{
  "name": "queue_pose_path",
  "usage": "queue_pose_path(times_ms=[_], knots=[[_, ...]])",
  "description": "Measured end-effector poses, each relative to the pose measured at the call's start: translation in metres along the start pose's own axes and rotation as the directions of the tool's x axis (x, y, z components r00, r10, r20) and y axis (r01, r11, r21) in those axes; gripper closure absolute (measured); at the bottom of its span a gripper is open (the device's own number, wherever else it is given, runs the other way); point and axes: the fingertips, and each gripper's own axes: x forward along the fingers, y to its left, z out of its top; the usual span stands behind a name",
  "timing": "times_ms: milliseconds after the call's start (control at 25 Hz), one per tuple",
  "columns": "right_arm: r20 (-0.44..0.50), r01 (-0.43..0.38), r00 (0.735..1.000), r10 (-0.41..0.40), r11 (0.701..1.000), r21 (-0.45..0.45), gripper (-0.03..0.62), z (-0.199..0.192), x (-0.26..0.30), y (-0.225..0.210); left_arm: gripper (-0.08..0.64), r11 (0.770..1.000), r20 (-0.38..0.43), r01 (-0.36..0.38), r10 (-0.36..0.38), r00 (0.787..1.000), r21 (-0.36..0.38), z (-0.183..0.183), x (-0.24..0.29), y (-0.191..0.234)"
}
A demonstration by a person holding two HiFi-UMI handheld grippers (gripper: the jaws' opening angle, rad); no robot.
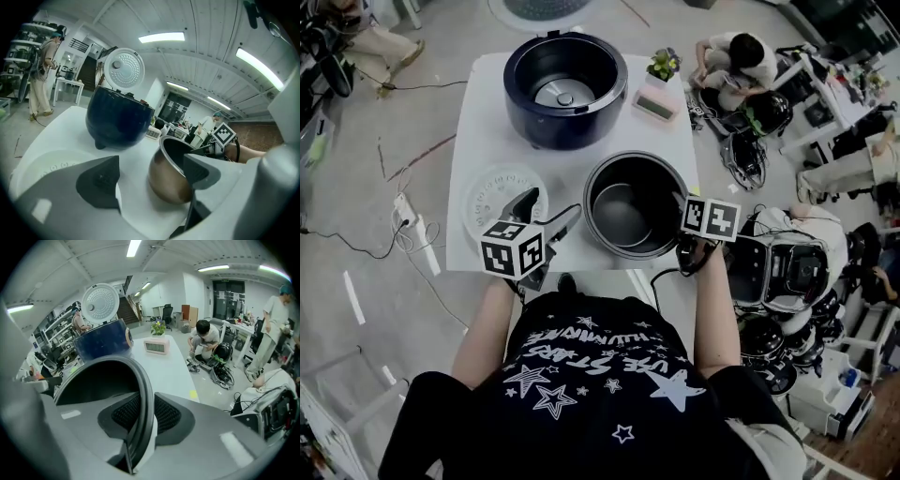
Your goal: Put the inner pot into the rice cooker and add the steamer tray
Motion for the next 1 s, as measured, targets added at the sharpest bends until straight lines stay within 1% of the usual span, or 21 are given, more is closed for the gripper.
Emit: queue_pose_path(times_ms=[40,80,160,320,480,640,720,800,920,960,1000], knots=[[-0.008,0.002,1.0,-0.002,1.0,-0.01,0.499,-0.001,0.0,0.001,0.133,1.0,-0.008,0.011,-0.011,1.0,0.003,0.001,0.004,-0.001],[-0.016,0.007,1.0,-0.007,1.0,-0.021,0.511,-0.002,0.0,0.002,0.133,1.0,-0.016,0.021,-0.021,1.0,0.006,0.001,0.007,-0.002],[-0.024,0.014,1.0,-0.015,0.999,-0.034,0.514,-0.003,-0.002,0.002,0.133,0.999,-0.023,0.032,-0.032,0.999,0.007,0.004,0.01,-0.006],[-0.017,0.012,1.0,-0.013,0.999,-0.045,0.517,-0.001,-0.006,0.0,0.135,0.999,-0.009,0.035,-0.035,0.999,-0.019,0.012,0.019,-0.011],[0.003,0.013,1.0,-0.012,0.998,-0.055,0.52,-0.002,-0.005,0.002,0.135,0.999,-0.039,0.039,-0.04,0.998,-0.018,0.01,0.026,-0.02],[0.021,-0.013,1.0,0.015,0.996,-0.084,0.52,-0.001,-0.003,0.001,0.14,1.0,-0.096,0.011,-0.011,0.995,-0.002,-0.003,0.033,-0.036],[0.023,-0.023,0.999,0.026,0.995,-0.099,0.52,-0.002,-0.002,-0.002,0.146,1.0,-0.127,-0.006,0.005,0.992,-0.009,-0.014,0.04,-0.044],[0.02,-0.044,0.999,0.046,0.991,-0.123,0.52,-0.004,0.0,-0.001,0.158,0.998,-0.144,-0.044,0.038,0.989,-0.037,-0.024,0.04,-0.047],[0.016,-0.082,0.996,0.085,0.984,-0.159,0.52,-0.001,0.004,0.005,0.179,0.989,-0.16,-0.114,0.098,0.982,-0.094,-0.031,0.041,-0.045],[0.016,-0.092,0.995,0.096,0.981,-0.169,0.519,0.002,0.006,0.007,0.184,0.986,-0.169,-0.126,0.106,0.98,-0.112,-0.03,0.043,-0.044],[0.017,-0.101,0.994,0.105,0.979,-0.178,0.518,0.006,0.008,0.008,0.208,0.983,-0.182,-0.134,0.109,0.977,-0.129,-0.03,0.046,-0.043]])
